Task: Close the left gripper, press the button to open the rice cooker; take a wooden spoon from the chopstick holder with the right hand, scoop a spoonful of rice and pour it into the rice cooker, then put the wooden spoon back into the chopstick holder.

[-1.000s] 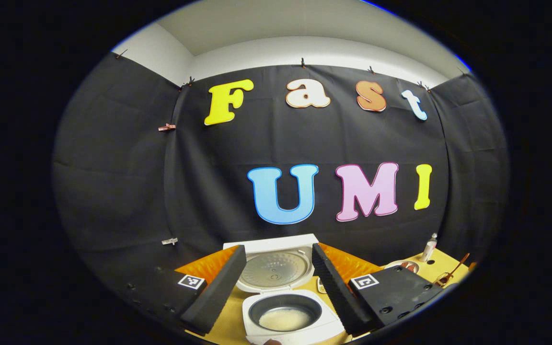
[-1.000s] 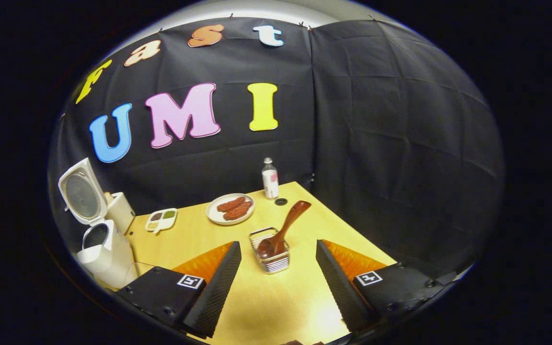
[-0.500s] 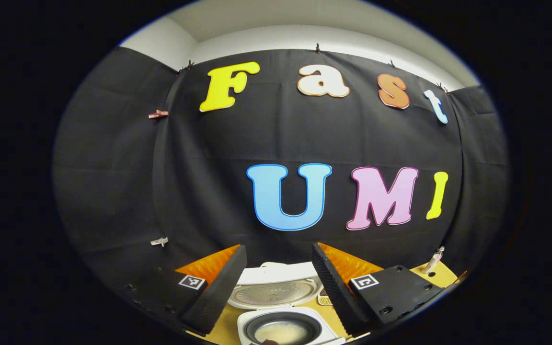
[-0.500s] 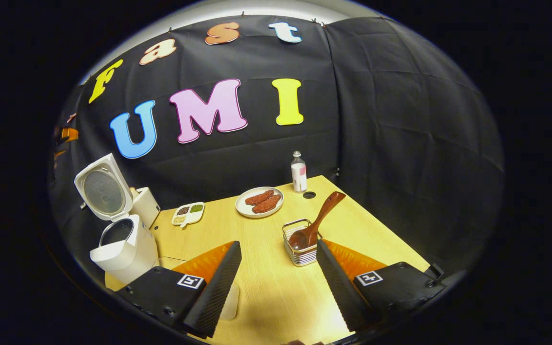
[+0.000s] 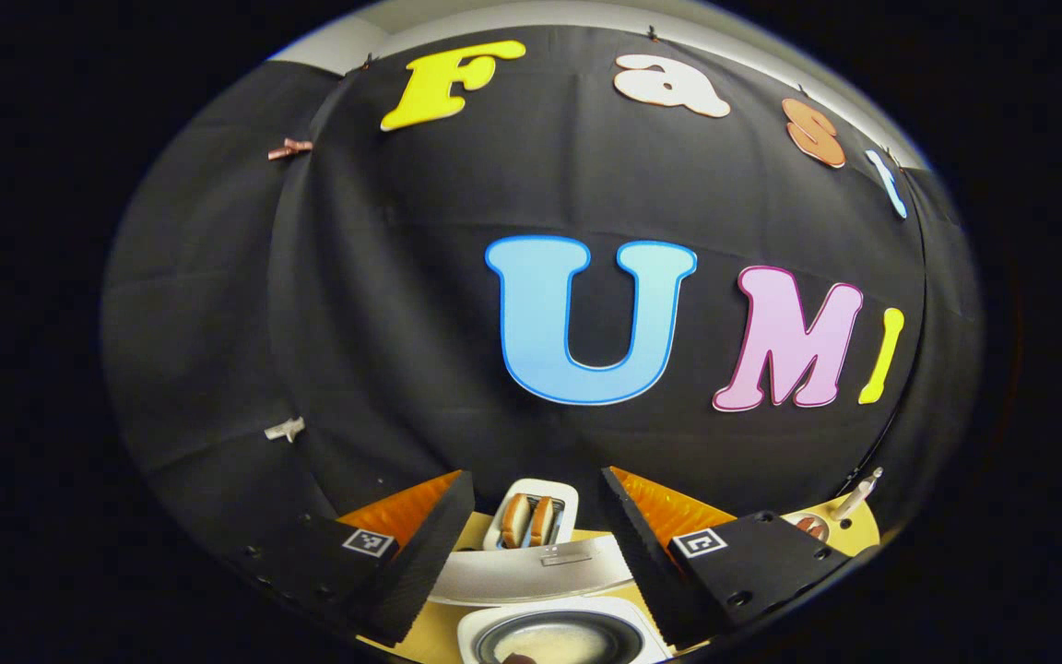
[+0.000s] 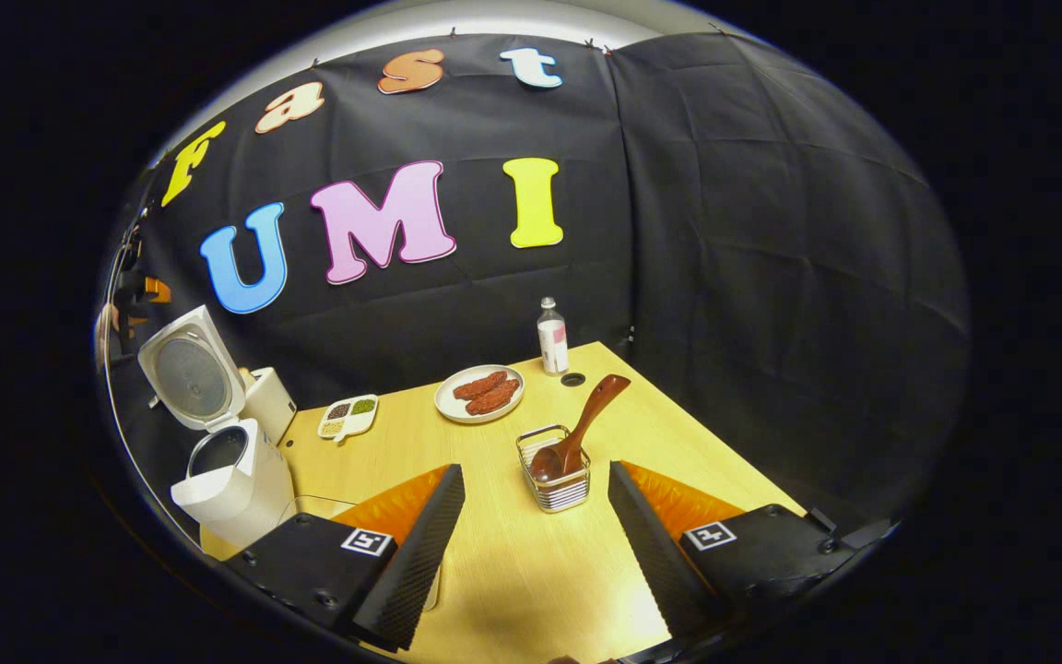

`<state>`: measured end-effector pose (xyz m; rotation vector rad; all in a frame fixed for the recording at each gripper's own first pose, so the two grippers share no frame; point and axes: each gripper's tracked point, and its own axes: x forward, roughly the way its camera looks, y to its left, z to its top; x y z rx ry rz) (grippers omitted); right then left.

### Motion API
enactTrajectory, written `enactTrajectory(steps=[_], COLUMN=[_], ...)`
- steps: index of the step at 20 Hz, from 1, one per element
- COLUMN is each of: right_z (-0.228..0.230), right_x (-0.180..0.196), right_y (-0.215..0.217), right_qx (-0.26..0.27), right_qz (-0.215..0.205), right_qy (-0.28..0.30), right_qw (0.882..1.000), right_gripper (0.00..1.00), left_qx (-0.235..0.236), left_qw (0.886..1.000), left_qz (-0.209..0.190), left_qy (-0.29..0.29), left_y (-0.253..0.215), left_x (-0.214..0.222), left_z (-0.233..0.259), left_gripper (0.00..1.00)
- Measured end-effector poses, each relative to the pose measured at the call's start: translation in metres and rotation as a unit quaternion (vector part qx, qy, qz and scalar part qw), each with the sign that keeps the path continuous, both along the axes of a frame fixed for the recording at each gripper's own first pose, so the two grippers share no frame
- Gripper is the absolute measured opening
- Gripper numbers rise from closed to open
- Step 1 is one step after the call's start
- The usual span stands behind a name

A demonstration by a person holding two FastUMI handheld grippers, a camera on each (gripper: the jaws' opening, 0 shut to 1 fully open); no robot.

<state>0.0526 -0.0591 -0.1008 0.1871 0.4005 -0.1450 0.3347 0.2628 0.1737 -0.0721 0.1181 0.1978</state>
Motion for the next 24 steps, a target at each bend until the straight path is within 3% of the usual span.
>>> enactTrajectory(steps=[5,10,16,21,24], right_z=[-0.003,-0.016,-0.015,-0.02,-0.028], right_x=[0.001,0.002,0.007,0.005,-0.002], right_y=[0.014,0.033,0.051,0.058,0.058], right_qx=[-0.004,-0.001,0.01,0.013,0.006], right_qz=[0.023,0.054,0.084,0.1,0.107], right_qy=[-0.004,0.004,-0.008,-0.006,0.004], right_qw=[1.0,0.999,0.996,0.995,0.994], right_gripper=[0.99,0.99,0.99,0.99,0.99], left_qx=[-0.01,-0.013,-0.017,-0.035,-0.04], left_qw=[0.998,0.996,0.993,0.987,0.986], left_qz=[0.002,0.023,0.006,-0.004,0.01], left_qy=[0.056,0.089,0.117,0.159,0.161], left_y=[0.001,-0.008,-0.034,-0.06,-0.068], left_x=[0.019,0.008,-0.043,-0.089,-0.108], left_z=[-0.033,-0.048,-0.076,-0.145,-0.187], left_gripper=[0.94,0.98,0.98,0.98,0.99])
